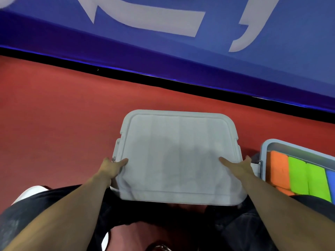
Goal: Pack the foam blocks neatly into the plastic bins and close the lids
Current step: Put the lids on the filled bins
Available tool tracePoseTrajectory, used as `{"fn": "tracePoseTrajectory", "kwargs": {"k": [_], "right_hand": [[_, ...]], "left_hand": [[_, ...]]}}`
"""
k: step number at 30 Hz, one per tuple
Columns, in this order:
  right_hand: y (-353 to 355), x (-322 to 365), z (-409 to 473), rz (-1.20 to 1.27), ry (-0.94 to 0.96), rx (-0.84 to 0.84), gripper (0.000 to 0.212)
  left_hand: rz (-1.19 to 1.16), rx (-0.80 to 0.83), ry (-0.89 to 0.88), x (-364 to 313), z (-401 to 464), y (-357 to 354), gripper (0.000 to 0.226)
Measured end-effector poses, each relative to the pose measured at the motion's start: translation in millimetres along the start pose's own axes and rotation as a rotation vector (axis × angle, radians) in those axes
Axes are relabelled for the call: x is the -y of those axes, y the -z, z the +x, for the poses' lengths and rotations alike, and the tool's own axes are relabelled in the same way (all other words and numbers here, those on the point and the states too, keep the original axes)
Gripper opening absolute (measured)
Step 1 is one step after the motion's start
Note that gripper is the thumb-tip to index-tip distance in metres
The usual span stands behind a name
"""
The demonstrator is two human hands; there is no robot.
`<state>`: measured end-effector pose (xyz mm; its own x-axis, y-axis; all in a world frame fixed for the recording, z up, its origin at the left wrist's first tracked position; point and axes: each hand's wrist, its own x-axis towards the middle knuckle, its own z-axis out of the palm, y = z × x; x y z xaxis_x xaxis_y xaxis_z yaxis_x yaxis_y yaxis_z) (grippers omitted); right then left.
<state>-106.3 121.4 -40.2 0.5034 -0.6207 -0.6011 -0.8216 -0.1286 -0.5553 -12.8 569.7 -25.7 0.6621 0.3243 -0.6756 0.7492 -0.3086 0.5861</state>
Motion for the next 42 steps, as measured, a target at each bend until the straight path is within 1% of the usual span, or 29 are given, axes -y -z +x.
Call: {"fn": "tracePoseTrajectory", "kwargs": {"k": [2, 3, 5, 6, 8, 9, 10, 14, 16, 18, 19, 20, 21, 22, 23, 24, 25, 26, 28, 29, 30, 31, 34, 36, 38, 40, 42], "right_hand": [[1.3, -1.0, 5.7, 0.029, -0.041, -0.013, 0.131], [1.6, -1.2, 8.4, 0.038, -0.061, -0.015, 0.131], [0.2, -0.9, 11.7, 0.047, -0.083, -0.028, 0.133], [-0.8, -1.0, 13.3, 0.046, -0.095, -0.032, 0.134], [-1.4, -1.5, 15.0, 0.028, -0.120, -0.040, 0.136], [-1.6, -1.9, 15.6, 0.011, -0.130, -0.038, 0.136], [-1.7, -2.3, 16.0, -0.004, -0.140, -0.036, 0.137], [1.4, -1.1, 16.0, -0.037, -0.187, -0.032, 0.146], [3.7, -2.5, 17.2, -0.007, -0.209, -0.004, 0.160], [6.1, -11.5, 28.0, 0.052, -0.238, 0.032, 0.176], [5.5, -13.7, 31.9, 0.074, -0.246, 0.058, 0.176], [5.5, -11.8, 30.3, 0.080, -0.239, 0.073, 0.172], [5.6, -6.7, 25.6, 0.086, -0.228, 0.080, 0.164], [5.8, -2.8, 21.4, 0.072, -0.216, 0.082, 0.156], [6.1, -1.8, 20.6, 0.047, -0.205, 0.075, 0.151], [7.5, -0.4, 17.0, 0.019, -0.200, 0.067, 0.152], [8.7, 0.8, 15.0, -0.007, -0.201, 0.051, 0.155], [10.1, 2.4, 12.6, -0.047, -0.196, 0.024, 0.154], [11.0, 2.5, 9.5, -0.110, -0.112, -0.044, 0.137], [10.2, 0.5, 10.7, -0.118, -0.027, -0.065, 0.128], [9.3, 1.1, 6.5, -0.109, 0.040, -0.056, 0.125], [6.8, -2.9, 7.5, -0.083, 0.088, -0.039, 0.125], [4.0, -12.5, 5.1, -0.084, 0.116, 0.011, 0.129], [4.0, -15.7, 7.5, -0.080, 0.128, 0.018, 0.139], [5.7, -15.4, 7.4, -0.108, 0.148, 0.007, 0.140], [6.9, -6.0, -4.6, -0.156, 0.163, -0.002, 0.132], [5.6, -1.8, -9.8, -0.207, 0.171, -0.013, 0.116]], "left_hand": [[-0.050, 0.006, 0.013, 4.3, 7.6, 2.5, 0.095], [-0.063, -0.016, 0.012, 14.5, 25.1, 2.4, 0.097], [-0.039, -0.044, -0.017, 17.9, 35.1, 2.3, 0.099], [-0.016, -0.037, -0.050, 16.4, 32.8, 2.0, 0.090], [0.004, -0.008, -0.104, 3.9, 10.2, 2.3, 0.061], [-0.009, 0.011, -0.124, -1.3, -1.2, 2.5, 0.053], [-0.018, 0.027, -0.128, -2.5, -5.8, 2.1, 0.051], [0.024, 0.014, -0.156, -3.5, -9.2, 1.0, 0.056], [0.033, -0.006, -0.154, -3.6, -8.2, 0.1, 0.060], [0.047, -0.017, -0.151, -3.9, -8.0, -0.8, 0.057], [0.056, -0.019, -0.153, -3.5, -6.7, -1.3, 0.053], [0.072, -0.020, -0.161, -5.2, -8.2, -1.5, 0.050], [0.071, -0.008, -0.161, -5.9, -7.4, -2.5, 0.051], [0.064, 0.023, -0.150, -6.2, -7.4, -4.0, 0.062], [0.062, 0.056, -0.131, -4.7, -5.8, -6.5, 0.081], [0.100, 0.078, -0.109, -4.2, -5.9, -9.2, 0.104], [0.190, 0.089, -0.087, -3.9, -5.4, -12.0, 0.123], [0.291, 0.091, -0.072, -4.1, -5.7, -14.4, 0.133], [0.390, 0.086, -0.058, -3.7, -4.5, -17.7, 0.138], [0.398, 0.089, -0.052, -4.5, -4.6, -18.1, 0.139], [0.406, 0.095, -0.047, -5.7, -5.2, -17.9, 0.141], [0.408, 0.096, -0.044, -5.2, -3.7, -18.3, 0.143], [0.408, 0.096, -0.049, -3.9, -2.4, -19.8, 0.145], [0.405, 0.084, -0.067, -2.4, -1.9, -19.7, 0.143], [0.425, 0.080, -0.084, -2.2, -2.7, -19.7, 0.142], [0.442, 0.083, -0.098, -1.4, -0.8, -20.6, 0.142], [0.456, 0.075, -0.105, -3.1, -2.0, -20.0, 0.142]]}}
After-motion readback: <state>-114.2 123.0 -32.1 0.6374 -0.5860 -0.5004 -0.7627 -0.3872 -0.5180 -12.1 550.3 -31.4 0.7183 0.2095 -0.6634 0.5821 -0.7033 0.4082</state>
